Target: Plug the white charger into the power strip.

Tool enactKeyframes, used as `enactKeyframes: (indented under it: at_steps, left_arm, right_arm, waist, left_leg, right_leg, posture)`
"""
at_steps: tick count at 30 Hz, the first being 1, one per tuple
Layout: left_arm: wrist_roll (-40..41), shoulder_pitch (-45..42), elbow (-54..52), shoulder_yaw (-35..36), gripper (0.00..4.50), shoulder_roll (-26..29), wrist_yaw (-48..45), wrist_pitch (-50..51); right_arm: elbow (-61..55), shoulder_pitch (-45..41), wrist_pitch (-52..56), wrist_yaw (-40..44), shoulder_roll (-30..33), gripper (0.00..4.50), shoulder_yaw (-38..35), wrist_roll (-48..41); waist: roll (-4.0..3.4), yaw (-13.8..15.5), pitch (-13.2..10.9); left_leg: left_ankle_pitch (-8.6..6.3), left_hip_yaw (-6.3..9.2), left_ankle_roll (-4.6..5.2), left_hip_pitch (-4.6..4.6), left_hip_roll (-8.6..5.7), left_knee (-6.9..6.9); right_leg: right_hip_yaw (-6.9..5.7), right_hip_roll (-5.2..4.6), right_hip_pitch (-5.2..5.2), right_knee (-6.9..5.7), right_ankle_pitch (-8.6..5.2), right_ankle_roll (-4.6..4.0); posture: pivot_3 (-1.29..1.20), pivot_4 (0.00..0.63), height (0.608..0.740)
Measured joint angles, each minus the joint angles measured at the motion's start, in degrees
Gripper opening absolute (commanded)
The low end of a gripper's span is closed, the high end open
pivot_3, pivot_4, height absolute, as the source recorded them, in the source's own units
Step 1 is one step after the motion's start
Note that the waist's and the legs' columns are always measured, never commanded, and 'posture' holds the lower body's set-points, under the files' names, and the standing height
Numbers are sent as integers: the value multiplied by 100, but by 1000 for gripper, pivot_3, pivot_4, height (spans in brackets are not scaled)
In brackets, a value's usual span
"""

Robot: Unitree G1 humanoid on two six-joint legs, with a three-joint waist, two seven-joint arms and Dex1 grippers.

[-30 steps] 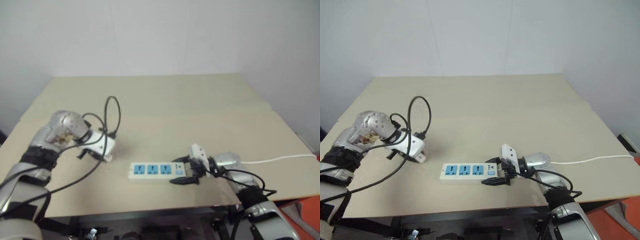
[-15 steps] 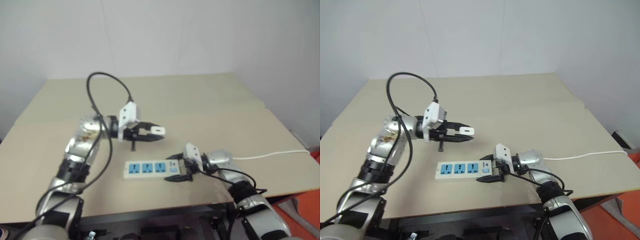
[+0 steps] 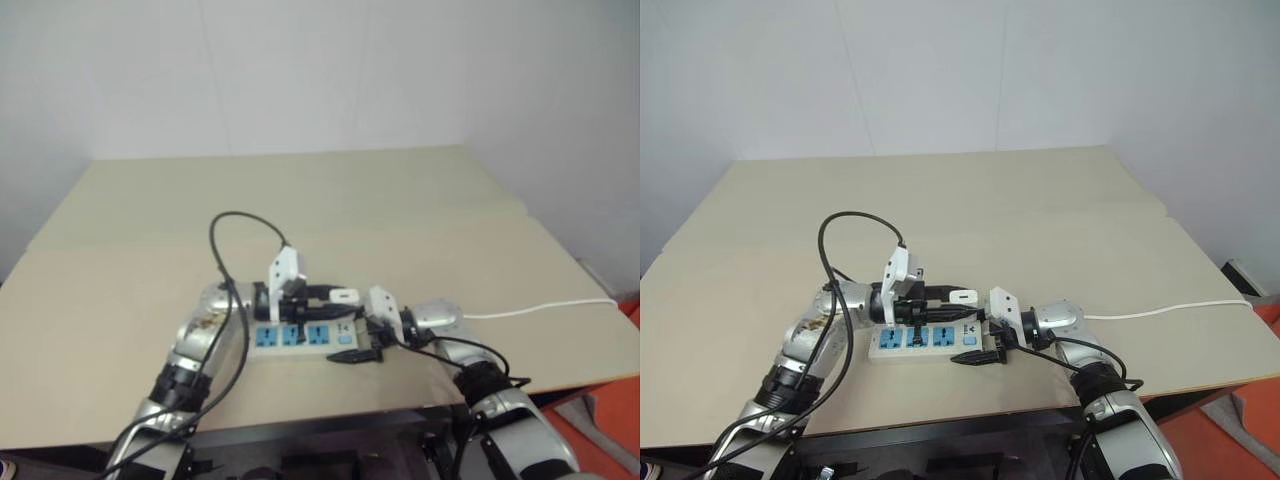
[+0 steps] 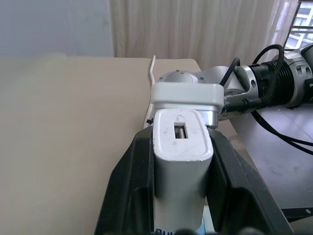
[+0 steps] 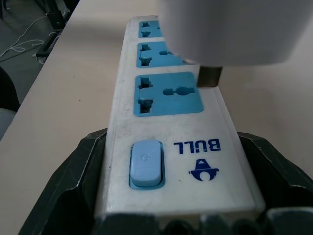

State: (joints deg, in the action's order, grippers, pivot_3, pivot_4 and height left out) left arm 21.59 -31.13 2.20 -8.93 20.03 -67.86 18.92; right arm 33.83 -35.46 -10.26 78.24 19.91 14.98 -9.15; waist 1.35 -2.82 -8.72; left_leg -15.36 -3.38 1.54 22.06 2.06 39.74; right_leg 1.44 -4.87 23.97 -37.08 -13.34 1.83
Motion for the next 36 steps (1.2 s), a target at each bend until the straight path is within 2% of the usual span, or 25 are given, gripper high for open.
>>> enactKeyframes:
  at_steps: [6,26,36]
  left_arm:
    - [92,86,108,1,1017,263,-351,1]
    - [2,311,888,-75,1017,243,-841,-1005]
    - [5,244,1039,-78,1017,266,-928,-1142]
  right_arm:
    - [-46,25,29,-12,8,3444,0,0]
    - [-80,34,87,-20,26,3444,1,0]
    - [-83,36,89,-24,31,3444,2,0]
  waist:
    - [0,1,0]
    - [1,11,1]
    - [1,15,2]
  left_leg:
    - [0,0,0,0,0,-3]
    - [0,-2,0,0,0,-4]
    - [-1,-2,0,-2,0,-4]
  right_leg:
    - [0,1,0,4,0,0]
    - [0,1,-1,6,0,0]
    - [0,1,-3,7,0,0]
  posture:
    - [0,150,740]
    - [0,150,740]
    - [0,150,740]
